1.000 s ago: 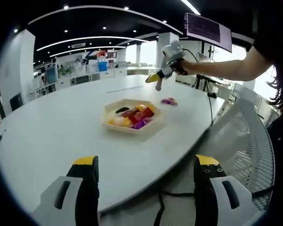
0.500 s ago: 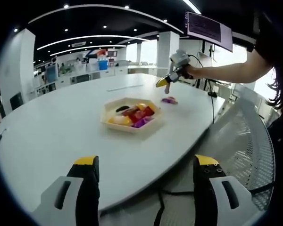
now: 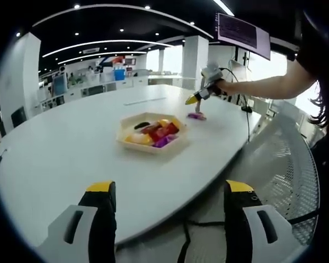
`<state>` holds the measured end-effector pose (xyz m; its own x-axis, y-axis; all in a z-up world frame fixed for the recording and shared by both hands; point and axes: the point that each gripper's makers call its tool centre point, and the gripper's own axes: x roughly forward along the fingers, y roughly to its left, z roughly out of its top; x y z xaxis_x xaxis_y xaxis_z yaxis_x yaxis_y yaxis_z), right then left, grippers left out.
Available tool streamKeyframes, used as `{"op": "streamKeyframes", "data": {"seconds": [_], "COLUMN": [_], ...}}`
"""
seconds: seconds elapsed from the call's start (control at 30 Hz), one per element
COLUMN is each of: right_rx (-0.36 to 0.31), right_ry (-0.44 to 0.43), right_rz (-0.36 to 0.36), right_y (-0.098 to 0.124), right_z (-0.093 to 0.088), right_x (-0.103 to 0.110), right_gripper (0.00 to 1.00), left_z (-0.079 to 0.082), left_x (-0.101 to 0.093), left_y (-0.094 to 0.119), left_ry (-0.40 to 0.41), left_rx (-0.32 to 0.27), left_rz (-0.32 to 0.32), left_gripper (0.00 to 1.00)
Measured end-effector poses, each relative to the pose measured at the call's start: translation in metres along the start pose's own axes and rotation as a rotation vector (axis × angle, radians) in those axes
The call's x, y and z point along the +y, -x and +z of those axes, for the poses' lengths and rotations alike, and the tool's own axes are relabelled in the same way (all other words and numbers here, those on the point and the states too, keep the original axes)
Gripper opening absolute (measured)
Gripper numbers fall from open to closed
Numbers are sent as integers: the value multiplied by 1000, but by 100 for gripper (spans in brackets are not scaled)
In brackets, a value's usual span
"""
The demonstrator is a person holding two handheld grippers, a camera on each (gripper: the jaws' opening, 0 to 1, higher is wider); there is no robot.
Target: Place the target food into the container with the food tongs after gripping and lifting it, then release it inside without dropping or visibly crushing the food.
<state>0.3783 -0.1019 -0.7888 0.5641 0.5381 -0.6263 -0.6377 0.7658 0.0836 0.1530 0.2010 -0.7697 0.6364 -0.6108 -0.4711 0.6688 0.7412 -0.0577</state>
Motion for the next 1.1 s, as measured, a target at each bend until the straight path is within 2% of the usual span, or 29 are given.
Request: {"op": "streamKeyframes", "data": {"seconds": [0.4,0.8,0.97,1.1], "right_rx": [3,-22,-32,-42], "right_ry": [-23,-38,17,15], "right_rz": [-34,-78,-135,-154], "right_y": [-5,-5,-3,0], "right_z": [-15,-16,-14,-14], "right_x": [-9,-22,-31,-35], "right_gripper": [31,30,30,30], "left_z": [-2,-3,-3,-3], "left_x": [1,1,0,0], "left_y": [0,0,-1,-1], "left_ry": [3,4,5,4], "left_rx": [10,18,21,21], "left_rz": [0,1,0,-1], "left_gripper": [77,77,77,77]}}
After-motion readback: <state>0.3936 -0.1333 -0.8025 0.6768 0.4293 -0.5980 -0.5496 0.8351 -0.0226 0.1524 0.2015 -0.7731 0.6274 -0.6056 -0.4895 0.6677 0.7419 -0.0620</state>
